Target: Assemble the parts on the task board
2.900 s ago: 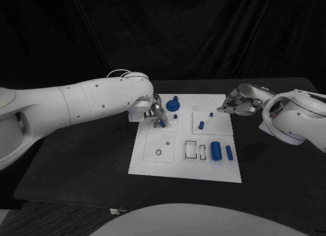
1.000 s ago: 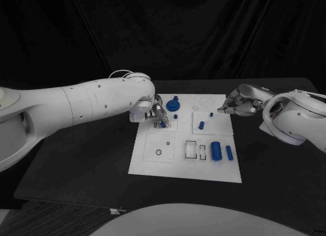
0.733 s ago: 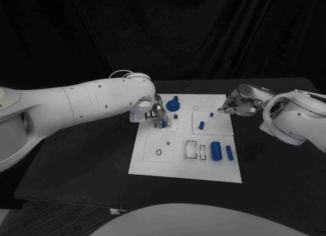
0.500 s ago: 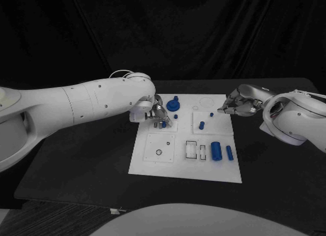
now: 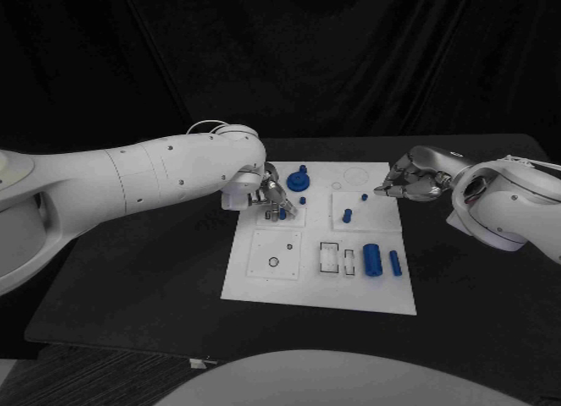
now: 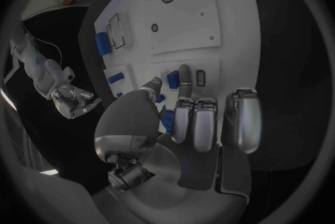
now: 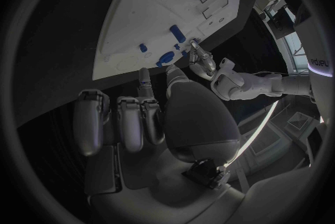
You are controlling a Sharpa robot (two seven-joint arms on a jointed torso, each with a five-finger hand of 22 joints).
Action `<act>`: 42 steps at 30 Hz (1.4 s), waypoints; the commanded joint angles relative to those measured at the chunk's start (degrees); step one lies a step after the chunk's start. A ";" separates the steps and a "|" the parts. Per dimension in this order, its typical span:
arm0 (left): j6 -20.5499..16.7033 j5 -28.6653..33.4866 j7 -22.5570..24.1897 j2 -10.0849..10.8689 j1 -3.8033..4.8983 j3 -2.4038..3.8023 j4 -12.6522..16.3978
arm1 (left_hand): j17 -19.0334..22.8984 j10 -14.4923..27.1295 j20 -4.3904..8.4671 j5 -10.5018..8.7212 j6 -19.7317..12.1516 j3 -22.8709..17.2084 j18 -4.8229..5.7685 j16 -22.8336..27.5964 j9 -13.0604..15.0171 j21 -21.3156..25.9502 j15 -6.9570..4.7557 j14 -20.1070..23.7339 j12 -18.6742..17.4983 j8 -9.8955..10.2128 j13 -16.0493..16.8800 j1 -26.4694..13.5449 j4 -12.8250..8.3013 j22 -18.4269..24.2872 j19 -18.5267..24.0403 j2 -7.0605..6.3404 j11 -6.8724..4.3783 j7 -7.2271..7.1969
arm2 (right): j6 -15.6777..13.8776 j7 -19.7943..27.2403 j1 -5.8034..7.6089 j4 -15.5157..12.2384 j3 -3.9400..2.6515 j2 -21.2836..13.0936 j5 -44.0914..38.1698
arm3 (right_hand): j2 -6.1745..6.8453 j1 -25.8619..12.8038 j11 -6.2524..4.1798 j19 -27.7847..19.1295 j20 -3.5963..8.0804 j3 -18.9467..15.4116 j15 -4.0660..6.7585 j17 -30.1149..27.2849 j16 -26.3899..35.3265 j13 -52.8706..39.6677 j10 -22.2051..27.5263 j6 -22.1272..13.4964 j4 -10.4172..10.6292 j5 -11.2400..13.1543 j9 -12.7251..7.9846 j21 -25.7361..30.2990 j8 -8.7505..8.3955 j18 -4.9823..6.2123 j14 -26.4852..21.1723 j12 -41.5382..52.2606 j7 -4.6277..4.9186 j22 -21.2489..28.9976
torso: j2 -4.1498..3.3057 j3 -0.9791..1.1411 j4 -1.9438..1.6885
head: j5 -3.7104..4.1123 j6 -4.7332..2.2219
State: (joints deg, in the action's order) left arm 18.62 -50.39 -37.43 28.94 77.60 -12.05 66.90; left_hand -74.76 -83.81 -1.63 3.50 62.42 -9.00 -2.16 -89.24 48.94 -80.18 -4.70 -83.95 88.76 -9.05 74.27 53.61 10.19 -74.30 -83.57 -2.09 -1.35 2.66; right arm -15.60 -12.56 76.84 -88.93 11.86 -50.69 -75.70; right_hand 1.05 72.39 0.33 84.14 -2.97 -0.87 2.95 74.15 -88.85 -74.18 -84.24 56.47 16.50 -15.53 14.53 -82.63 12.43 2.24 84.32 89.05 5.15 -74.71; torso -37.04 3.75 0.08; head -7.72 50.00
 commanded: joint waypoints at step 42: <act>-0.92 4.88 7.46 13.60 9.75 -0.10 8.19 | -15.24 -6.19 0.92 1.99 -6.94 7.88 -0.23 -0.76 15.69 -1.01 -1.06 -6.05 1.24 -9.47 15.73 13.22 1.41 -9.87 -1.74 6.05 -1.41 -1.16 | -1.89 -0.05 -0.21 -0.94 -0.05 -1.90 -0.10 | 0.15 1.33 0.46 1.63 -0.50 -0.78 -0.11 15.85 -1.15 -15.82 -5.76 -0.38 -0.23 -1.04 0.94 0.97 0.47 -0.07 5.68 0.95 0.08 -12.37 | 0.19 0.13 0.04 | 0.87 0.00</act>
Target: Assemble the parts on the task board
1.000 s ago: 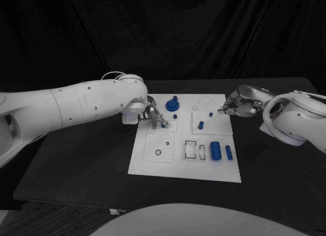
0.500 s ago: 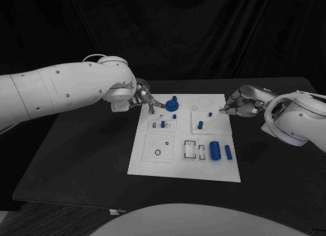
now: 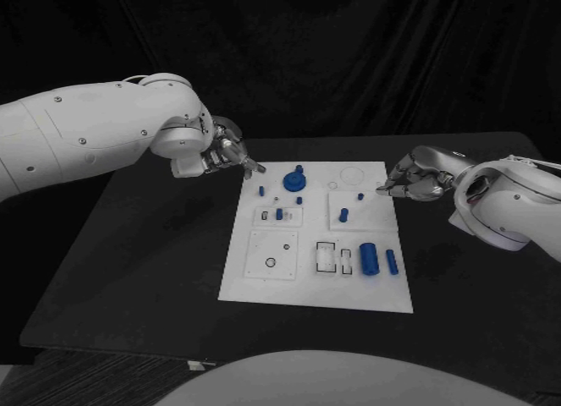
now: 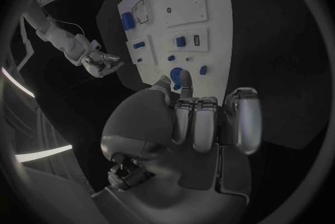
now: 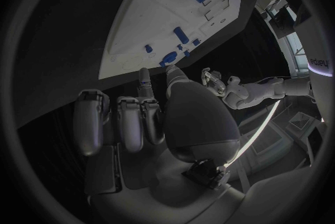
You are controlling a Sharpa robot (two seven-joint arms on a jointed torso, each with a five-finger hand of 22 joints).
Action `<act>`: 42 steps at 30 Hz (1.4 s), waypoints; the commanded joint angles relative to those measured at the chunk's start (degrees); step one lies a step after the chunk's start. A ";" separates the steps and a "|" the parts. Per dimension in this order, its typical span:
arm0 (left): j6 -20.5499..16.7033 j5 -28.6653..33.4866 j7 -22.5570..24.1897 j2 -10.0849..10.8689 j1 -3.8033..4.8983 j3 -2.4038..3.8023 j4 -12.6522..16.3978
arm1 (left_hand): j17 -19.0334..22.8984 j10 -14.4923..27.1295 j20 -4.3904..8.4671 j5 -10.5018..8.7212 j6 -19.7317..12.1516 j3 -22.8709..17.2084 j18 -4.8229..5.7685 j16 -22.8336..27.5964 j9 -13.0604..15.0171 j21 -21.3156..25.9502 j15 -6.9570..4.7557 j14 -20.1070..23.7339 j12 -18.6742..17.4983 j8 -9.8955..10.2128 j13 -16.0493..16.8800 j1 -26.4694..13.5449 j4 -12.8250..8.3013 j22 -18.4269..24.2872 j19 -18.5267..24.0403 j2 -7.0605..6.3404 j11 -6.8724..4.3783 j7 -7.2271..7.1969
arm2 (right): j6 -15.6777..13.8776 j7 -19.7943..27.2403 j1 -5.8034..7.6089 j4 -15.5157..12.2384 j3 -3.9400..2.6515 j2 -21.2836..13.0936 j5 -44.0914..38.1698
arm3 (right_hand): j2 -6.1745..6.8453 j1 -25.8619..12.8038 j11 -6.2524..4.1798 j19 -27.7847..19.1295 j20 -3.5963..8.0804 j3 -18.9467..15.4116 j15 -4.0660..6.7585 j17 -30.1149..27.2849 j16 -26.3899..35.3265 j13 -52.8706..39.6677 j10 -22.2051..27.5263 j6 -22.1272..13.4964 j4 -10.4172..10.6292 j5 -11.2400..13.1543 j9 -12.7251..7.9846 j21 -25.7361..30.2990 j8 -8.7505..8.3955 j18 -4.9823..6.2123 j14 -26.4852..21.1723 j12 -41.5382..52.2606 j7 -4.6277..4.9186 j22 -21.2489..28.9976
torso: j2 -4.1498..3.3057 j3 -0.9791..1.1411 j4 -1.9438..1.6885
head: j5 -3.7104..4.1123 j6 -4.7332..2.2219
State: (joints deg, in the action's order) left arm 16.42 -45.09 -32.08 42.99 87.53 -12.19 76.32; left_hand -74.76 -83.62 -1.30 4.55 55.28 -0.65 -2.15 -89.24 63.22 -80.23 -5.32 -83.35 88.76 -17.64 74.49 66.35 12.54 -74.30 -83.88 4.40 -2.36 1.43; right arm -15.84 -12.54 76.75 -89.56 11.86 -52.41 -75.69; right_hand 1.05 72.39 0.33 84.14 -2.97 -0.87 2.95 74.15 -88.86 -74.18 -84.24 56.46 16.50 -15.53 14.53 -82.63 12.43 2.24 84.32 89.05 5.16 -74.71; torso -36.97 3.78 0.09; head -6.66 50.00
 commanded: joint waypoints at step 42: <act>0.70 -11.89 8.42 -12.70 -7.08 0.06 -20.97 | -15.24 -6.38 0.57 -1.17 1.81 4.04 0.10 -0.76 1.67 -2.28 -0.44 -6.65 1.24 -1.64 15.51 -3.20 2.76 -11.15 -2.13 -2.79 -0.48 -0.11 | -6.98 4.25 -0.13 -3.36 -0.04 -1.20 1.04 | -0.22 2.11 0.43 2.34 -0.47 -1.07 -0.10 15.85 -1.14 -15.82 -5.76 0.66 -0.22 -5.29 1.22 -0.27 1.02 -0.39 5.68 0.95 -0.04 -12.84 | -0.37 -0.17 -0.01 | -0.08 0.00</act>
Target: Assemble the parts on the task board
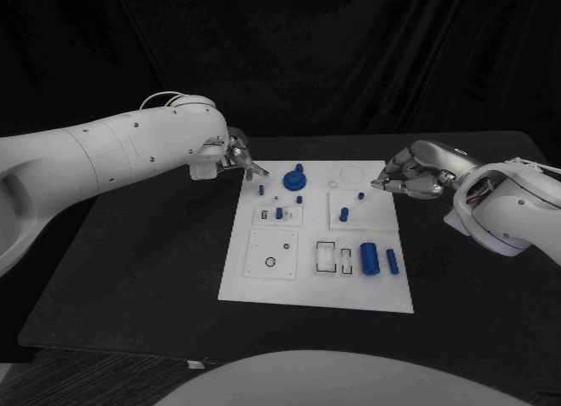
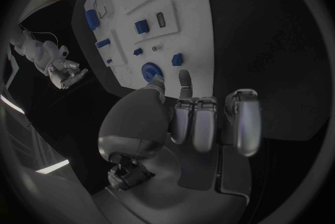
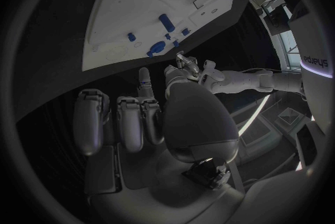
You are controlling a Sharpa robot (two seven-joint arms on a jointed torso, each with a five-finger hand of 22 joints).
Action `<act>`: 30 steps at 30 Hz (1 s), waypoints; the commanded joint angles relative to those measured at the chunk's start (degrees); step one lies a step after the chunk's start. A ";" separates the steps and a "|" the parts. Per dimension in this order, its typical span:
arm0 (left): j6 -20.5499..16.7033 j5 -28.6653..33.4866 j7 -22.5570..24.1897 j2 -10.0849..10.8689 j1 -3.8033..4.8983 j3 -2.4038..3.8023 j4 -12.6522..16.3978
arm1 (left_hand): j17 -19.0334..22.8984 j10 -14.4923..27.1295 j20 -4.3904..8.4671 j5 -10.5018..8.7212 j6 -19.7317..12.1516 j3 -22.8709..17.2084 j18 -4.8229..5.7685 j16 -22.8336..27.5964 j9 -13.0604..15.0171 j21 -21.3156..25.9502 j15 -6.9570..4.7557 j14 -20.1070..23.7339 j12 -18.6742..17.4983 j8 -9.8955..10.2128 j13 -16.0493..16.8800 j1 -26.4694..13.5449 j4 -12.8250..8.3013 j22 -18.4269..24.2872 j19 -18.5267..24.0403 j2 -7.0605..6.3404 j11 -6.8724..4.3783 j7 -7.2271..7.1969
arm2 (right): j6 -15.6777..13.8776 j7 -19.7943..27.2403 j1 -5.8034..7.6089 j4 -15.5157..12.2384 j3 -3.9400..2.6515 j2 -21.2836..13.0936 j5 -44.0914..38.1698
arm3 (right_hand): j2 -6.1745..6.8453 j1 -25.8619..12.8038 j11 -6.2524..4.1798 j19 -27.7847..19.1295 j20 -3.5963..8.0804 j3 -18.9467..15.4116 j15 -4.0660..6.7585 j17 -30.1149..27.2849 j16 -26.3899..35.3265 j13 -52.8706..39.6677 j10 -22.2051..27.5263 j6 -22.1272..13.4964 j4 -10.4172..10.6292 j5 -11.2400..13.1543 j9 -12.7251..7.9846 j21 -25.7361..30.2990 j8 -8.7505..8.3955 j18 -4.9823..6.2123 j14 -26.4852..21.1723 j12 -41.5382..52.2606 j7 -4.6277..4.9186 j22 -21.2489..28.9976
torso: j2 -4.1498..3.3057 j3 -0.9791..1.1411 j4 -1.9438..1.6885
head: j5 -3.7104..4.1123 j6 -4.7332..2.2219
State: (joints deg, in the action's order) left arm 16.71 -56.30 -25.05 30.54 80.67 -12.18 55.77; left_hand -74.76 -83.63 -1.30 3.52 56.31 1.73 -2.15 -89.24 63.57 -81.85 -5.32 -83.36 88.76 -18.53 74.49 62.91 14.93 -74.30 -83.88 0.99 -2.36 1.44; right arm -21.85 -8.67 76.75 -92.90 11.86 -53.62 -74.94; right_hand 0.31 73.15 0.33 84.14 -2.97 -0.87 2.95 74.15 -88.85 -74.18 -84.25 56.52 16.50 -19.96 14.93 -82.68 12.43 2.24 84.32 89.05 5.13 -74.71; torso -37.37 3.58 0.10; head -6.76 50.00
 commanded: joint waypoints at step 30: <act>2.96 -0.70 -0.11 -2.50 -1.79 0.06 -2.62 | -15.24 -6.37 0.76 5.25 1.36 0.85 -0.02 -0.76 1.08 -0.11 -0.64 -6.64 1.24 -0.38 15.51 2.45 -0.96 -11.08 -1.88 1.25 -0.69 -0.31 | -0.09 -0.01 -0.17 0.87 -0.04 0.34 0.37 | 0.49 1.61 0.43 2.24 -0.47 -1.04 -0.09 15.85 -1.15 -15.82 -5.75 0.50 -0.32 -1.14 0.80 -0.02 0.95 -0.33 5.68 0.95 -0.01 -12.77 | 0.05 0.02 0.00 | -0.06 0.00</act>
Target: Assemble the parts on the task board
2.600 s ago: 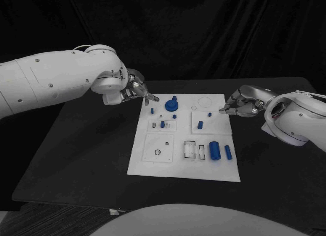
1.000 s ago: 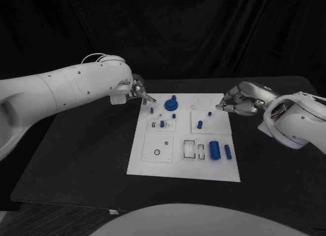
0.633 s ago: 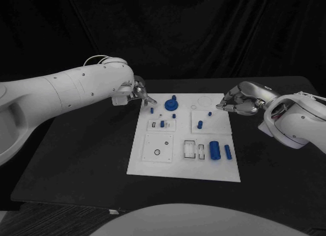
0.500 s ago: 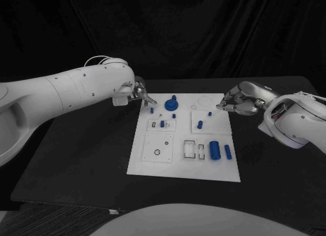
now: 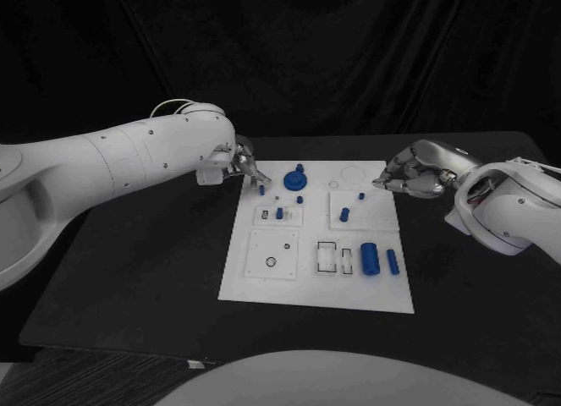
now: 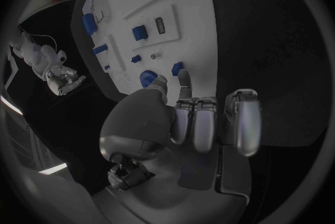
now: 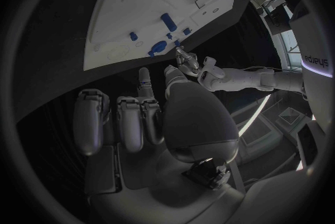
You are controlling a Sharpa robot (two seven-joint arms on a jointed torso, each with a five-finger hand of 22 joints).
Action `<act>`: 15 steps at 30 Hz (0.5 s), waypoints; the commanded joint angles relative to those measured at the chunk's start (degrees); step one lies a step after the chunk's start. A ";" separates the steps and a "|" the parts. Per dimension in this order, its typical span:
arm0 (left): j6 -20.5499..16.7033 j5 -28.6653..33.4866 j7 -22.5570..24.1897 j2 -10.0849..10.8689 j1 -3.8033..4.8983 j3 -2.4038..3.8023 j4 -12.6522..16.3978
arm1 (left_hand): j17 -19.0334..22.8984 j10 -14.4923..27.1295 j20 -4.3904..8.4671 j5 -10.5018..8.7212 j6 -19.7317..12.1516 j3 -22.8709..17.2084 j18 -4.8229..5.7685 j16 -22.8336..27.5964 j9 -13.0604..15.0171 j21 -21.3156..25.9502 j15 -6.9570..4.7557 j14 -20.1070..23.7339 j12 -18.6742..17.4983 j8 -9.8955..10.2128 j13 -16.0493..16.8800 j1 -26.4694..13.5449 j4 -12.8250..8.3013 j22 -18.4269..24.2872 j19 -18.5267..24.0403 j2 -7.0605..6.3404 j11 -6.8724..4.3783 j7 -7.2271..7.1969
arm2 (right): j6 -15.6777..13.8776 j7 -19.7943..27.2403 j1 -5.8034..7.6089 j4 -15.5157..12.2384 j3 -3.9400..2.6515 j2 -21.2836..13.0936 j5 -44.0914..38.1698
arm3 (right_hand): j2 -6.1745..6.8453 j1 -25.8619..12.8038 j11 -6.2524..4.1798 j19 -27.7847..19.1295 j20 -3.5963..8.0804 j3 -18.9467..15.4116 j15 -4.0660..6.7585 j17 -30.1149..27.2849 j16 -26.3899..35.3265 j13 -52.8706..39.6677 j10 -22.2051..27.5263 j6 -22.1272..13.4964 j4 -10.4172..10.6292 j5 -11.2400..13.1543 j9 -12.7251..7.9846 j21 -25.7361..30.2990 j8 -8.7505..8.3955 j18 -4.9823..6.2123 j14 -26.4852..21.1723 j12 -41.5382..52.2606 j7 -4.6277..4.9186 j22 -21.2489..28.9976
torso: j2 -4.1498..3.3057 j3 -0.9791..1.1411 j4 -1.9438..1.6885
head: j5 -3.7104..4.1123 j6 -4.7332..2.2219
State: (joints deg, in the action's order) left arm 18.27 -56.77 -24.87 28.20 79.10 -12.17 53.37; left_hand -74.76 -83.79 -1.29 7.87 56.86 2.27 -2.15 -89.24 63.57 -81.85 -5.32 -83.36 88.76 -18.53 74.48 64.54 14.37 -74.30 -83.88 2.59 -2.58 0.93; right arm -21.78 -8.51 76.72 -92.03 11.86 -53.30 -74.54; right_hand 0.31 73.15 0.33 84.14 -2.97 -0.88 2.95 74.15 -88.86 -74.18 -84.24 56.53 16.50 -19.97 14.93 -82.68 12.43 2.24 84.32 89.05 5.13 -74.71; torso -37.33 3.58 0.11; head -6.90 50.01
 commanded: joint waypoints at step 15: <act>2.09 -0.22 -0.96 -0.97 -1.04 0.05 -1.12 | -15.24 -6.21 0.73 1.61 0.82 0.24 -0.06 -0.76 0.87 0.11 -0.60 -6.64 1.24 -0.12 15.52 0.81 -0.42 -10.99 -1.77 -0.23 -0.44 0.21 | 0.11 -0.27 -0.16 0.03 -0.04 0.05 -0.03 | 0.50 1.65 0.44 2.23 -0.47 -1.05 -0.09 15.85 -1.14 -15.82 -5.76 0.42 -0.31 -1.17 0.78 0.01 0.91 -0.33 5.68 0.95 0.01 -12.76 | -0.02 0.01 -0.01 | 0.27 -0.01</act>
State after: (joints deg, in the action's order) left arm 19.38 -56.81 -25.84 27.35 78.16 -12.17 52.30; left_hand -74.76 -83.79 -1.29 8.55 56.84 2.27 -2.15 -89.24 63.57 -81.84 -5.32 -83.36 88.76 -18.52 74.49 64.54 14.37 -74.30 -83.88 2.59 -2.57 0.93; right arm -21.69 -8.51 76.70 -91.99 11.86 -53.26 -74.51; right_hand 0.64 73.48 0.33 84.14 -2.97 -0.88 2.95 74.15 -88.85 -74.18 -84.24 56.53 16.50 -19.97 14.93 -82.68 12.44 2.24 84.32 89.05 5.13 -74.71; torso -37.33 3.59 0.10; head -6.71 50.01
